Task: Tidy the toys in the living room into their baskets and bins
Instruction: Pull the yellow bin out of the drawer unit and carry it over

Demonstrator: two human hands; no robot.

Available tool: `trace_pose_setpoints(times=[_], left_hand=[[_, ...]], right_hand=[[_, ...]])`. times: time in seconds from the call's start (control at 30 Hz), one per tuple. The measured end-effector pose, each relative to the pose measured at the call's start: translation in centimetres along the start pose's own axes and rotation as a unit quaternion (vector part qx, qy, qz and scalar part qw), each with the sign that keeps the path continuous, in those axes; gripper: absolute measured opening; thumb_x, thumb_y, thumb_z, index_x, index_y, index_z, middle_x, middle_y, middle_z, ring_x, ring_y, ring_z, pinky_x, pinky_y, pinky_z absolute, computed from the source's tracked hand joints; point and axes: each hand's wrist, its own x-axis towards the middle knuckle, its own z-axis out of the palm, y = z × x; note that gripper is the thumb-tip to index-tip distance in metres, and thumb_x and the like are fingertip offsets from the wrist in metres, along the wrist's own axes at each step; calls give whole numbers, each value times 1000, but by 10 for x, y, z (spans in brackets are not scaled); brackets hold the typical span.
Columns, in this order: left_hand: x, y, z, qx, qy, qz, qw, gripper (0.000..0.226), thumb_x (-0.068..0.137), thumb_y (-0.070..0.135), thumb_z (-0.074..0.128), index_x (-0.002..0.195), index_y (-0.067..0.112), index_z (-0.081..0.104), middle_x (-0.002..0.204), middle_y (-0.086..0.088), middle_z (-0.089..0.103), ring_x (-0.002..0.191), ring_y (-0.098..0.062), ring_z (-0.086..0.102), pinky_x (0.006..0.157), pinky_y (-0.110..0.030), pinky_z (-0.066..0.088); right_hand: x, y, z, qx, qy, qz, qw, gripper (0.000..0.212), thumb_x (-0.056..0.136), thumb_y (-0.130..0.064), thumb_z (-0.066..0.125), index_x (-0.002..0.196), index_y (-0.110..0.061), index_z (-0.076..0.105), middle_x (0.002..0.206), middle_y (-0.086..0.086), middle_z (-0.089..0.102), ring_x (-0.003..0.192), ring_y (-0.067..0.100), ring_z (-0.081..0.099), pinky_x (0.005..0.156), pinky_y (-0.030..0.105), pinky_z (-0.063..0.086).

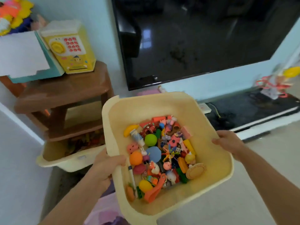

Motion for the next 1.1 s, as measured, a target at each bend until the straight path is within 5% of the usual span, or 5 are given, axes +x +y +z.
trace_pose_setpoints(times=[0.17,0.3,0.5,0.7,1.1], left_hand=[[2,7,111,69,-125,20,990,42,66,-18,59,101,5,61,99,-23,65,89,-39,62,74,-45,53],[-20,3,220,140,-201,42,969,22,78,-19,49,83,0,59,71,-15,63,47,-22,62,43,-27,52],[-82,-20,393,260,-323,75,907,42,46,-3,52,88,-6,57,81,-20,56,75,-34,54,70,-37,47],[-159,-63,537,349,-398,116,840,32,68,-15,46,98,-11,56,83,-19,55,75,-34,55,65,-33,47],[-289,-152,752,443,-498,166,727,77,73,-13,48,143,-1,20,149,-18,26,136,-35,27,98,-39,34]], right_hand=[[-53,90,-85,68,134,76,986,22,85,2,52,101,-4,66,93,14,61,79,22,56,68,30,46],[-109,166,-160,104,243,133,955,17,85,1,51,92,-2,66,90,18,62,80,26,57,74,37,49],[-194,275,-259,102,379,212,895,21,82,-1,47,69,-11,60,74,9,59,69,22,57,66,33,48],[-281,374,-319,103,472,304,821,15,83,-6,46,73,-11,57,67,6,56,60,21,52,50,23,36],[-368,518,-396,152,593,401,681,26,86,-10,50,60,-7,52,60,9,52,59,26,49,53,27,33]])
